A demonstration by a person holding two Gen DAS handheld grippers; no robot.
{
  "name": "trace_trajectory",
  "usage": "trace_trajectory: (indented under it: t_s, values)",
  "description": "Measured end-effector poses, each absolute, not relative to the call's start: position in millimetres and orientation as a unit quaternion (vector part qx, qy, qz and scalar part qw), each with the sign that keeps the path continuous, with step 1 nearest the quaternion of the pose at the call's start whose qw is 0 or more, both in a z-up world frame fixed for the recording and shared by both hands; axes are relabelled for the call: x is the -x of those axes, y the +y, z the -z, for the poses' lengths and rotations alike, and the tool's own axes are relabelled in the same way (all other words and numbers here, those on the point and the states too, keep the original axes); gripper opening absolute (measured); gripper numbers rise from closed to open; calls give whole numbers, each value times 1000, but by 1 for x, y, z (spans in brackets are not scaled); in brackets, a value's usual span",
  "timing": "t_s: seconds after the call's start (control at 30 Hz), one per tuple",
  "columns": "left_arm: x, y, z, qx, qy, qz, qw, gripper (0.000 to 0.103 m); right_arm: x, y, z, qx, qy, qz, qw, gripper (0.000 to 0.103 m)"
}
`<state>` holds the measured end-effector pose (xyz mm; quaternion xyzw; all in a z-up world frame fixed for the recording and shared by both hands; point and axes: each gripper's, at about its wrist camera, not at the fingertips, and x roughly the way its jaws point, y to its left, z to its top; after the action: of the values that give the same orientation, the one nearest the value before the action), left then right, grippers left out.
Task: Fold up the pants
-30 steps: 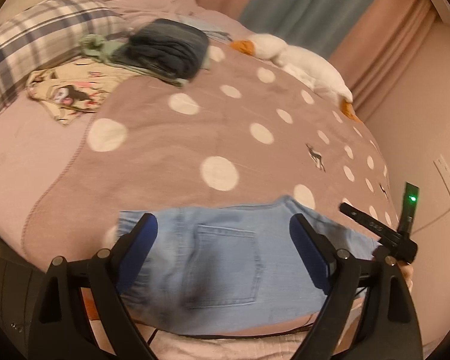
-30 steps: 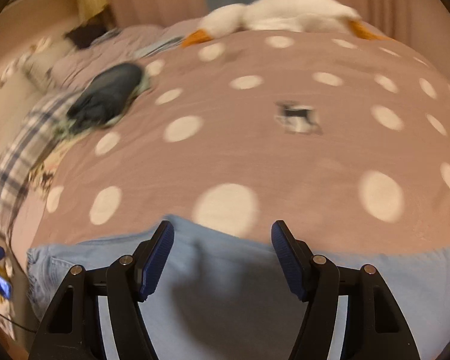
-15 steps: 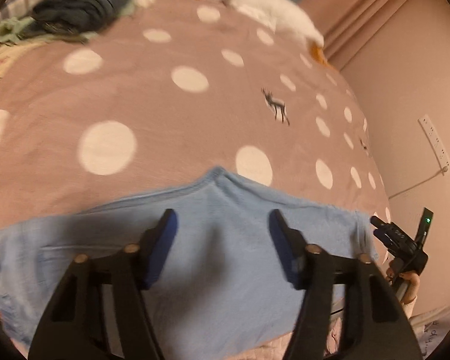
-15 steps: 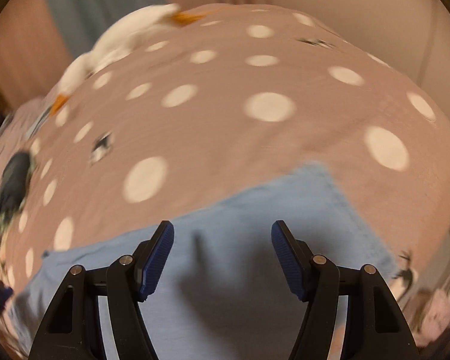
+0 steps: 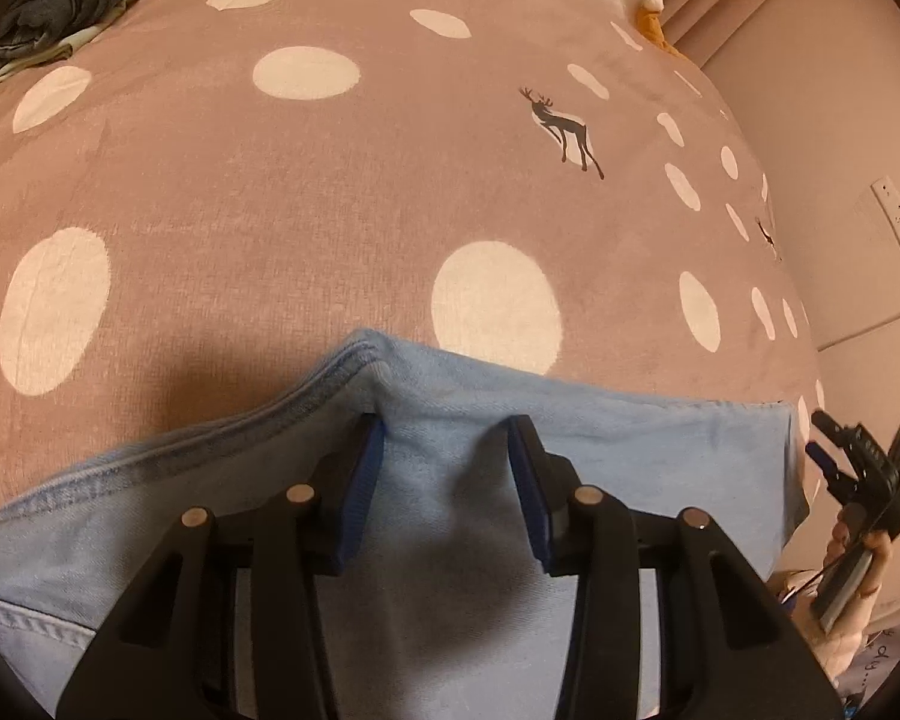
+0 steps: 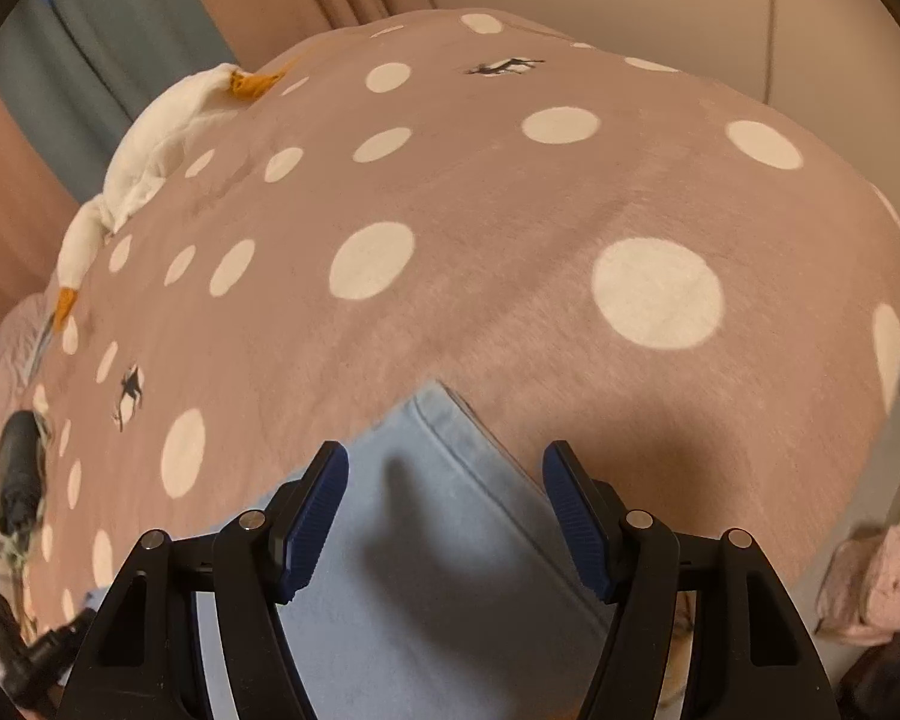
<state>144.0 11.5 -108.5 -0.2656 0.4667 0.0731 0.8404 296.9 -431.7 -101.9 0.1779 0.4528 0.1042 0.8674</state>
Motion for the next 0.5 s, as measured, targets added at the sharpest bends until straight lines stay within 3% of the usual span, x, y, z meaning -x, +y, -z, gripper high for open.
trace_trajectory:
  t_s: [0.17, 0.23, 0.27, 0.3, 0.5]
  values:
    - [-142, 21, 110, 298, 464, -59, 832, 42, -320, -418, 123, -161, 482, -95, 856, 64]
    - [-141, 23, 111, 305, 462, -54, 831, 42, -318, -415, 121, -144, 467, -74, 869, 41]
    - [-140, 24, 111, 307, 462, -54, 830, 42, -316, -417, 119, -146, 459, -73, 873, 21]
    - [-140, 24, 110, 307, 462, -54, 830, 42, -313, -419, 116, -154, 452, -78, 875, 14]
    - [-145, 18, 110, 299, 466, -60, 830, 43, -304, -426, 117, -170, 433, -66, 883, 8]
